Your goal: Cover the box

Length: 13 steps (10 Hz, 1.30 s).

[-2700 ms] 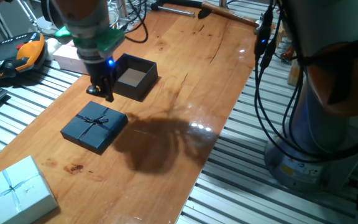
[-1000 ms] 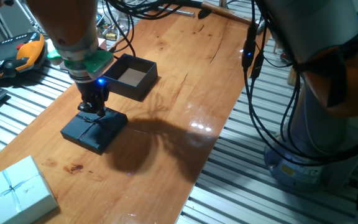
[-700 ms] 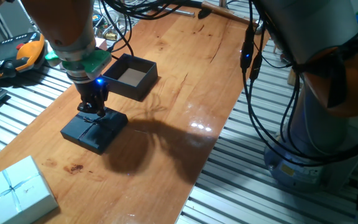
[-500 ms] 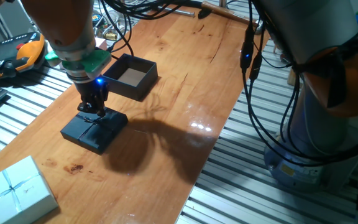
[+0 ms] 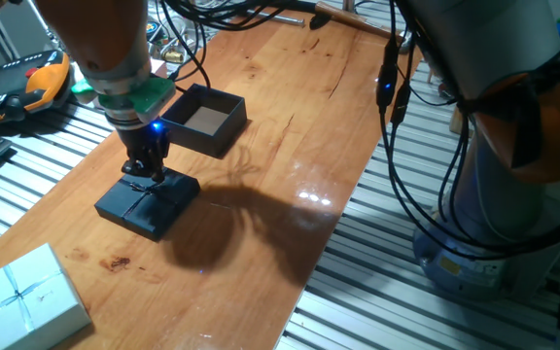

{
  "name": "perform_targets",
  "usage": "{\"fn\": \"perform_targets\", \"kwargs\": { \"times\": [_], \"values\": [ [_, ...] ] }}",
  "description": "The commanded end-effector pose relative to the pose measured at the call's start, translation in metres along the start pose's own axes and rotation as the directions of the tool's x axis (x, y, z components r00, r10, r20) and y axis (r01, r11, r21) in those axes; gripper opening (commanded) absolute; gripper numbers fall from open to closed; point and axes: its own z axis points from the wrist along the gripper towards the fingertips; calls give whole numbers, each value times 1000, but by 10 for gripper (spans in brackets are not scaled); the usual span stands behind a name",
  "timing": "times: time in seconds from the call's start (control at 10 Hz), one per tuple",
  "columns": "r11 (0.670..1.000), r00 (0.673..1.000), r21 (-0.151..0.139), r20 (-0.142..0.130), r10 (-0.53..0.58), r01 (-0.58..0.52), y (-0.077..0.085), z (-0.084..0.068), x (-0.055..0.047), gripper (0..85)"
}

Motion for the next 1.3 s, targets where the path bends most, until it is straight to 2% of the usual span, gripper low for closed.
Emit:
{"fn": "perform_targets", "kwargs": {
  "times": [0.0, 0.2, 0.3, 0.4, 0.5, 0.6, 0.8, 1.0, 1.2],
  "values": [
    [1000, 1000, -17, 4, 1, -1, 1, 2, -2, 0],
    [1000, 1000, -13, -2, 7, -7, 4, 2, -4, 0],
    [1000, 1000, -19, -19, 7, -7, 7, 1, -4, 0],
    [999, 1000, -42, -13, 9, -9, 8, 0, -5, 0],
    [1000, 1000, 7, -8, 6, -6, 9, 2, -6, 170],
    [999, 1000, 34, 11, 6, -7, 10, 4, -8, 340],
    [999, 1000, 38, 21, -10, 9, 11, 8, -10, 340],
    [1000, 999, 11, 30, -14, 14, 10, 11, -12, 340],
    [1000, 999, 1, 34, -14, 14, 11, 15, -15, 340]
  ]
}}
